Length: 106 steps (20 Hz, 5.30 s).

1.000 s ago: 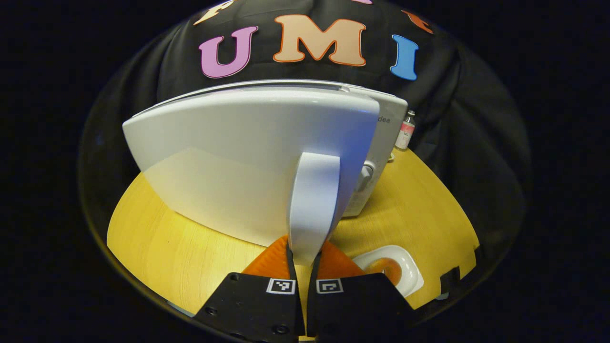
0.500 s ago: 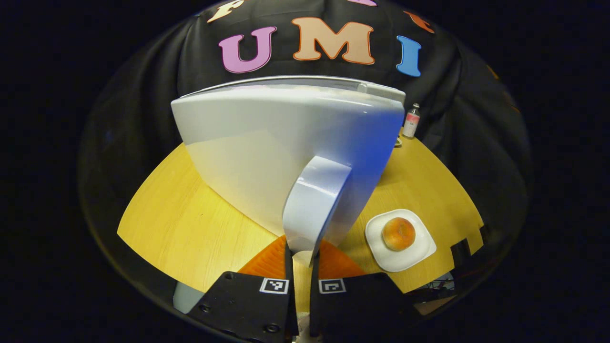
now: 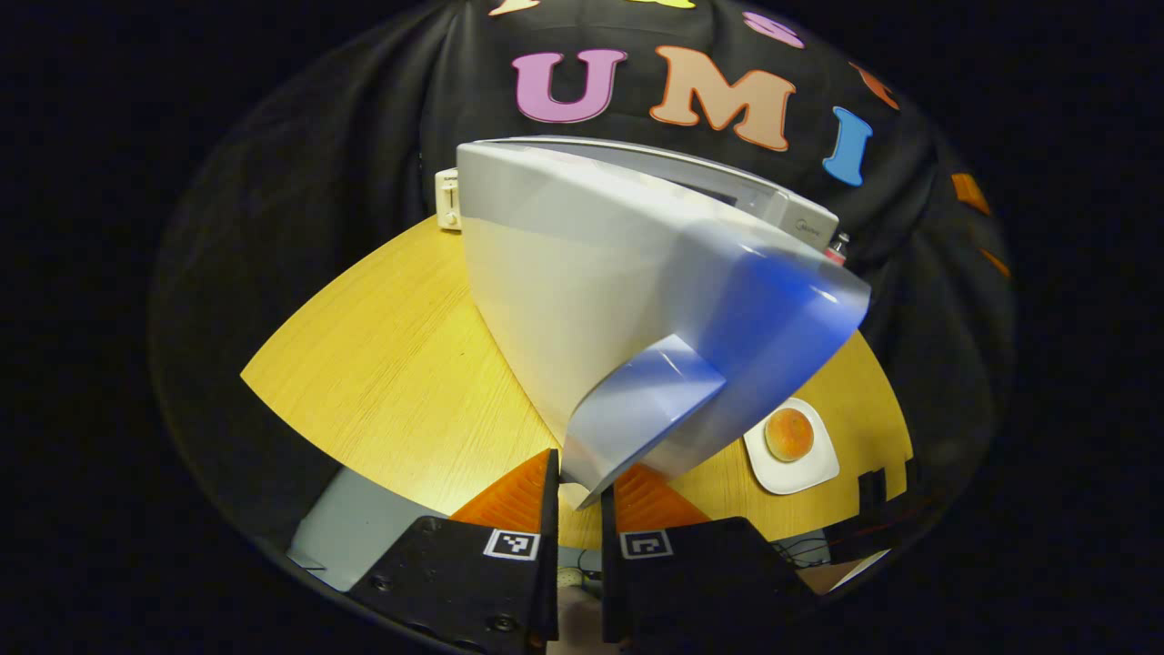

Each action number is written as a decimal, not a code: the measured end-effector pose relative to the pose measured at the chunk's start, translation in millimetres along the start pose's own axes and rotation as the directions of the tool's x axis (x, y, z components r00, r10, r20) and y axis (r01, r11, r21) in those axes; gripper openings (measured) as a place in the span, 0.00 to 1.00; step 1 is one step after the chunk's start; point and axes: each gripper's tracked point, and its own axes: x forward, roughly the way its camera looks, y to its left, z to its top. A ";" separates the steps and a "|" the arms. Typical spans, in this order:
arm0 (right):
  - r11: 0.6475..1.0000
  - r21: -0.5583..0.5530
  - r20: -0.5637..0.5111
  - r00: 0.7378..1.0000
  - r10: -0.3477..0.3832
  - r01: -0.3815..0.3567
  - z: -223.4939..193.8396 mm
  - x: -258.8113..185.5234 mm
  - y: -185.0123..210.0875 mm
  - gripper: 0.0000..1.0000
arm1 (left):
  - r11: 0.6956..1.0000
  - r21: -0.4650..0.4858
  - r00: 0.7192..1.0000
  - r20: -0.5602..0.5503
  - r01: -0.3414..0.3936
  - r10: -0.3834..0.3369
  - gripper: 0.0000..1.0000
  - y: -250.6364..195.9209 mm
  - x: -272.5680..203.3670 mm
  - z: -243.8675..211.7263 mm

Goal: Open the microwave oven with the left hand, put the food in, and close the microwave oven.

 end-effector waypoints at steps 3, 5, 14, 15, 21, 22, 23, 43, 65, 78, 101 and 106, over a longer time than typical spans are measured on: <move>1.000 -0.010 -0.003 1.000 0.012 -0.012 -3.4 1.4 12.5 0.99 | 0.998 -0.066 1.000 0.029 0.001 0.001 0.22 14.1 -14.9 4.8; 1.000 -0.014 -0.006 1.000 0.022 -0.022 -6.6 1.4 22.0 0.99 | 0.997 -0.072 0.999 0.043 -0.017 0.021 0.26 26.3 -20.4 6.2; 1.000 -0.031 0.001 1.000 0.001 -0.001 -19.4 -8.9 45.4 0.99 | 0.992 -0.091 0.992 0.084 -0.086 0.094 0.84 89.2 -47.1 11.8; 0.999 -0.033 0.001 1.000 -0.006 0.006 -23.0 -10.2 46.4 0.99 | 0.991 -0.100 0.992 0.084 -0.090 0.099 0.84 95.9 -49.7 11.1; 0.999 -0.023 -0.018 0.999 -0.035 0.034 -41.1 -14.3 61.0 0.99 | 0.983 -0.157 0.990 0.094 -0.094 0.109 0.84 132.1 -65.2 8.5; 0.999 -0.024 -0.019 0.999 -0.039 0.039 -43.4 -15.0 64.9 0.99 | 0.983 -0.161 0.990 0.095 -0.091 0.108 0.84 136.6 -67.5 7.2; 0.999 -0.024 -0.019 0.999 -0.042 0.042 -46.1 -15.8 68.7 0.99 | 0.982 -0.166 0.990 0.097 -0.089 0.106 0.84 140.8 -68.5 8.0; 0.988 -0.009 -0.152 0.977 -0.151 0.152 -112.0 9.1 41.8 0.99 | 0.884 -0.280 0.866 0.236 -0.375 0.442 0.81 280.8 -138.1 59.8; 0.993 0.050 -0.696 0.717 -0.039 0.103 -275.8 96.4 -37.6 0.99 | 0.883 -0.280 0.699 0.540 -0.376 0.469 0.79 132.4 -160.9 219.8; 0.960 0.075 -0.777 0.619 -0.113 0.270 -321.9 108.3 -44.0 0.92 | 0.911 -0.177 0.755 0.512 -0.374 0.409 0.75 149.7 -120.8 251.2; 0.878 0.199 -0.625 0.747 -0.229 0.435 -267.9 87.2 6.5 0.72 | 0.979 -0.081 0.867 0.455 -0.188 0.204 0.79 181.5 -65.5 251.0; 0.884 0.273 -0.522 0.830 -0.196 0.380 -236.0 95.4 60.6 0.72 | 0.986 -0.066 0.882 0.441 -0.150 0.164 0.81 203.7 -62.6 249.3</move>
